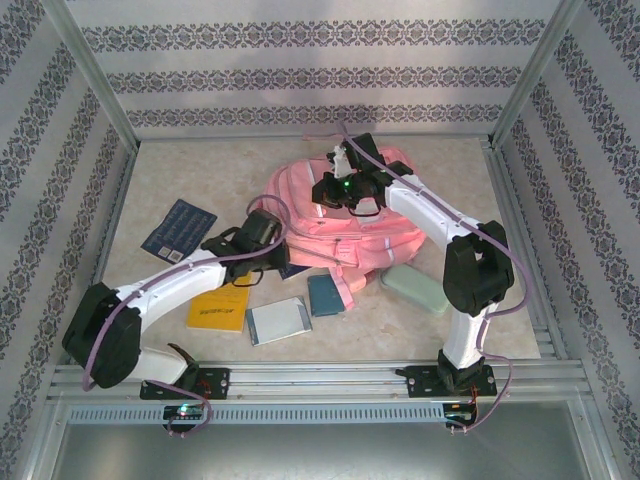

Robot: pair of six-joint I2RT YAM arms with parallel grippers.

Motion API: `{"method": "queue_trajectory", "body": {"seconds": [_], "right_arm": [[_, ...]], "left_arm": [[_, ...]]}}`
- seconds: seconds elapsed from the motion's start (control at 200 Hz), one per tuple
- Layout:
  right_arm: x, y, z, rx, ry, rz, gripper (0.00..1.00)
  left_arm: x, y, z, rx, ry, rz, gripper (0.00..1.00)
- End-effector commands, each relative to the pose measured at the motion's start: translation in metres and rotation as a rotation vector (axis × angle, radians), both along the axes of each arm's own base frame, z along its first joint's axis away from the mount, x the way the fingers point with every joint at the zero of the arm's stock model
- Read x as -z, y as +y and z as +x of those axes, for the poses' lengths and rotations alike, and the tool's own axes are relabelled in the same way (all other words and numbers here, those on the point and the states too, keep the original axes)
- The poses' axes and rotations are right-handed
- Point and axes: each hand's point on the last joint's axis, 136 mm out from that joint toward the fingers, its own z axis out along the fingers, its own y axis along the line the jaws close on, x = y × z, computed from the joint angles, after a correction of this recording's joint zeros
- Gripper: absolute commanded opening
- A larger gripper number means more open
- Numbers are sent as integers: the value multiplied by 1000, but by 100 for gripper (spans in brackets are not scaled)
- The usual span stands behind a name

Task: Pack the student bag
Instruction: Unzip the student bag to access the book.

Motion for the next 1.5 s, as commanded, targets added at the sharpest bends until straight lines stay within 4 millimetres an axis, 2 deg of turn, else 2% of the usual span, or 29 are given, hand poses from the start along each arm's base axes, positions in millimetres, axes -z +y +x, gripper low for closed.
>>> {"method": "queue_trajectory", "body": {"seconds": [0.0, 0.1, 0.225, 0.245, 0.305, 0.35, 0.39, 0.485, 0.555, 0.655, 0.719, 0.809, 0.874, 0.939, 1.019, 1.129, 1.199, 1.294, 1.419, 1.499], "right_arm": [[-3, 6, -11, -104, -59, -40, 0], [-6, 12, -16, -166, -113, -89, 0], [-1, 20, -19, -215, -138, -180, 0], [0, 19, -18, -210, -144, -201, 5], [1, 13, -12, -171, -166, -275, 32], [-2, 5, -7, -124, -183, -311, 44], [-8, -1, -3, -71, -191, -331, 50], [-27, -22, 1, 89, -210, -377, 52], [-39, -38, -5, 186, -218, -401, 51], [-53, -61, -26, 286, -227, -408, 50], [-52, -80, -40, 345, -222, -421, 44], [-45, -105, -64, 401, -217, -435, 28], [-29, -120, -82, 420, -187, -460, 13], [-8, -125, -102, 407, -129, -451, 0], [23, -126, -123, 388, -46, -441, 0], [52, -120, -139, 374, 18, -426, 0], [64, -115, -139, 359, 34, -421, 0], [76, -111, -128, 353, 46, -441, 0], [75, -123, -88, 411, -2, -461, 0], [69, -133, -60, 443, -44, -496, 4]], "left_arm": [[-7, 38, 7, -75, -8, 15, 0], [-16, 48, 15, -90, -23, -21, 0], [-27, 33, 18, -27, -27, -80, 0], [-29, 29, 18, -15, -27, -97, 0], [-34, 22, 16, 3, -25, -134, 0], [-38, 19, 15, 13, -30, -154, 0], [-42, 18, 13, 18, -40, -167, 0], [-49, 15, 8, 22, -54, -200, 0], [-54, 10, 5, 38, -59, -228, 0], [-60, 5, 3, 54, -61, -243, 0], [-64, 4, 3, 60, -69, -245, 0], [-69, 2, 3, 69, -74, -248, 0], [-73, 1, 3, 77, -79, -248, 0], [-78, 0, 3, 84, -86, -248, 0], [-84, -1, 4, 92, -95, -253, 0], [-93, -4, 4, 98, -103, -268, 0], [-99, -7, 4, 104, -105, -281, 0], [-110, -13, 1, 122, -107, -295, 0], [-122, -21, -7, 149, -106, -297, 0], [-124, -24, -13, 153, -107, -292, 0]]}}
